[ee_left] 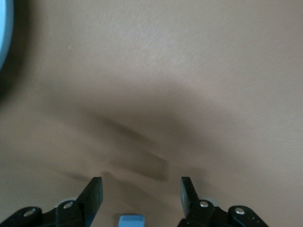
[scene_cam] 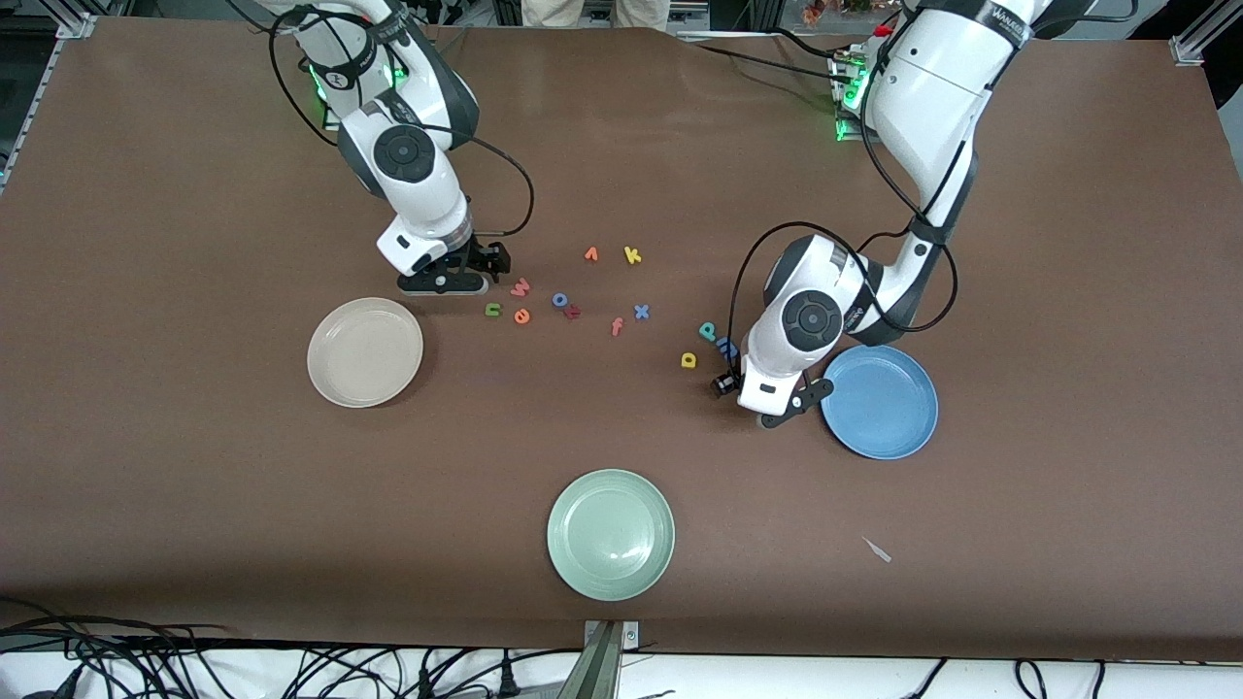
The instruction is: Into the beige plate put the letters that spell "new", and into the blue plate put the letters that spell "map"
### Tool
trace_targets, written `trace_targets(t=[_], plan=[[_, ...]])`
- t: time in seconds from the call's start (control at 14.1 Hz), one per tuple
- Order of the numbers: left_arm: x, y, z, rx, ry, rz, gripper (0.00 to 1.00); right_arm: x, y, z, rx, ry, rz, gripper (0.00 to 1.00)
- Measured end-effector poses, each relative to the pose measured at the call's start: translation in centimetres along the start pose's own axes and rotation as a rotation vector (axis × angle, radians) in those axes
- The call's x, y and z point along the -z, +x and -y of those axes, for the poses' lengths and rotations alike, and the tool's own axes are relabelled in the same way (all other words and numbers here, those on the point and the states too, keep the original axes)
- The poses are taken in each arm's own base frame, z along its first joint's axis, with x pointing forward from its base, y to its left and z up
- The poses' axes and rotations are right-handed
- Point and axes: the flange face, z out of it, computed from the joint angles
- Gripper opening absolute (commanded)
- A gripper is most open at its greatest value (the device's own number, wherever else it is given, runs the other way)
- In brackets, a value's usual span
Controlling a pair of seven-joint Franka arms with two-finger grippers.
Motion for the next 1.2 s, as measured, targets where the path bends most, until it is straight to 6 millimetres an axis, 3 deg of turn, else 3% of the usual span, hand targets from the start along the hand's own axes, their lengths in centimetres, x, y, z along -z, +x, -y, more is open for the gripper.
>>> trace_targets(t=[0.28,0.71,1.2], plan=[[-1.0,-2.2,-0.2,0.023,0.003,0.052,0.75,-3.3,-0.8,1.3,-0.005,-0.007,-0.005,1.0],[-0.4,-3.4,0.9,0.022,0.032,0.074,0.46,-3.3,1.1,1.5,-0.018,-0.004,-0.029,0.99],[-0.6,-3.3,1.2,0.038,0.028,0.086,0.51,-6.0,1.6,1.4,-0.008,-0.044,-0.027,0.95]])
